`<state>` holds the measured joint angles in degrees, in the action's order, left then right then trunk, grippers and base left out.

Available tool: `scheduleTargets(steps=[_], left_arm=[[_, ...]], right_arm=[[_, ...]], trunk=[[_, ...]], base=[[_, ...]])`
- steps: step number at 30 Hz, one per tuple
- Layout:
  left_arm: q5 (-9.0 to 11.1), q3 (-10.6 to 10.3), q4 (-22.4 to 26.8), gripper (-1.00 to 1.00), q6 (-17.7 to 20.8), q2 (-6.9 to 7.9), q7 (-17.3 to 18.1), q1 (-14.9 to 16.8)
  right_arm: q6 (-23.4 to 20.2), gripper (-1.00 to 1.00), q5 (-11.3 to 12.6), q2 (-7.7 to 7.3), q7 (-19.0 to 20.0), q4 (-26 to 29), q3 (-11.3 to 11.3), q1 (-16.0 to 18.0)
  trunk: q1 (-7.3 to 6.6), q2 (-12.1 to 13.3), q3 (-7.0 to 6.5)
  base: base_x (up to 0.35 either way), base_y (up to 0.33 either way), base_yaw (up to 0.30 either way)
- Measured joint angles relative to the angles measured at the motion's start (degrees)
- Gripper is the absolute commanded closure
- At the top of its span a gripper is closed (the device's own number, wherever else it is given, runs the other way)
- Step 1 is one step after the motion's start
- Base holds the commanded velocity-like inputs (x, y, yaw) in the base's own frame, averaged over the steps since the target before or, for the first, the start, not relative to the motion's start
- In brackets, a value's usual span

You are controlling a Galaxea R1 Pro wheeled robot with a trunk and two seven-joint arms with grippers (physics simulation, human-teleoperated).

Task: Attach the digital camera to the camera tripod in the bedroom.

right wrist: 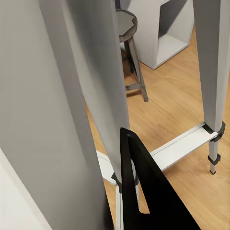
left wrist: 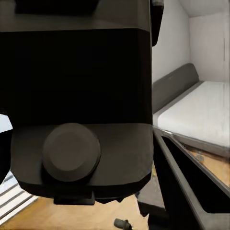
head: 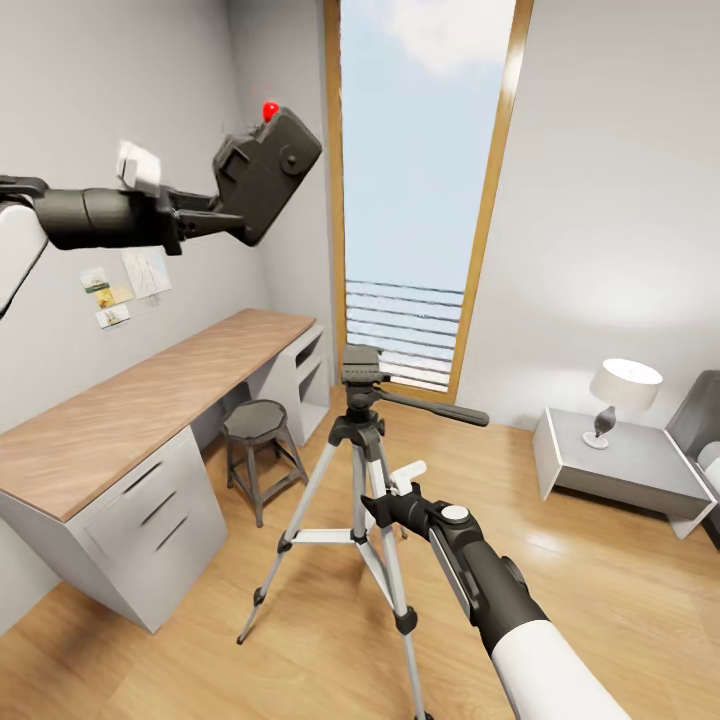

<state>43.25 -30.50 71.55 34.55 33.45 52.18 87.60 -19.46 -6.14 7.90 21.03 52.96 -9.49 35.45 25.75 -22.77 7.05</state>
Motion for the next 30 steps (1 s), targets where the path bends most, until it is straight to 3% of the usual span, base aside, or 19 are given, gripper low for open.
scheduleTargets(steps=[3,4,8,9,11,13,16,17,20,21,25,30], left_arm=[[-1.63,0.00,-2.94,1.00,0.58,-0.11,5.26,0.04],[-3.42,-0.06,-4.80,1.00,0.85,-0.24,8.16,0.15],[-8.29,-0.38,-8.78,1.00,1.26,-0.88,12.99,1.32],[-11.20,-0.64,-10.94,1.00,1.32,-1.58,15.34,2.53],[-14.18,-0.92,-13.26,1.00,1.29,-2.63,18.06,3.99],[-20.91,-2.05,-18.69,1.00,0.77,-5.61,23.92,6.89],[-27.05,-3.43,-23.45,1.00,-0.18,-8.86,28.11,9.15],[-31.07,-4.13,-26.46,1.00,-1.65,-11.25,30.40,10.51],[-36.68,-4.75,-30.67,1.00,-5.04,-14.81,32.74,12.04],[-39.20,-4.96,-32.93,1.00,-7.37,-16.65,33.61,12.61],[-42.02,-5.28,-36.54,1.00,-11.61,-19.17,34.70,13.36],[-42.92,-5.29,-37.27,1.00,-13.39,-19.80,35.27,13.64]], right_arm=[[0.00,1.00,0.02,-0.01,0.00,0.00,0.00,0.00],[0.01,1.00,0.00,-0.02,-0.01,0.00,-0.01,0.00],[0.00,1.00,0.01,-0.02,0.00,0.00,0.03,0.00],[0.00,1.00,0.01,-0.05,0.00,0.00,0.06,0.00],[0.01,1.00,-0.01,-0.08,-0.01,0.01,0.05,0.00],[0.01,1.00,0.00,-0.10,-0.01,0.15,0.02,0.00],[0.00,1.00,-0.05,-0.09,-0.01,0.35,0.01,0.00],[-0.03,1.00,0.00,-0.10,-0.01,0.45,0.00,0.00],[-0.02,1.00,-0.05,-0.11,-0.01,0.54,0.01,0.00],[-0.02,1.00,-0.04,-0.11,0.00,0.58,0.00,0.00],[-0.07,1.00,-0.04,-0.11,0.01,0.63,0.01,0.00],[-0.07,1.00,-0.11,-0.11,-0.02,0.62,0.01,0.00]], trunk=[[0.00,0.00,0.00],[0.00,0.00,0.00],[0.00,0.00,0.00],[0.00,0.00,0.00],[0.00,-0.01,0.00],[0.00,0.00,0.00],[0.00,0.00,0.00],[0.00,0.00,0.00],[0.00,0.00,0.00],[0.00,0.00,0.00],[0.00,-0.01,0.00],[0.00,-0.01,0.00]], base=[[0.000,0.000,0.000],[0.000,0.000,0.000],[0.000,0.000,0.000],[0.000,0.000,0.000],[0.000,0.000,0.000],[0.000,0.000,0.000],[0.000,0.000,0.000],[0.000,0.000,0.000],[0.000,0.000,0.000],[0.000,0.000,0.000],[0.000,0.000,0.000],[0.000,0.000,0.000]])
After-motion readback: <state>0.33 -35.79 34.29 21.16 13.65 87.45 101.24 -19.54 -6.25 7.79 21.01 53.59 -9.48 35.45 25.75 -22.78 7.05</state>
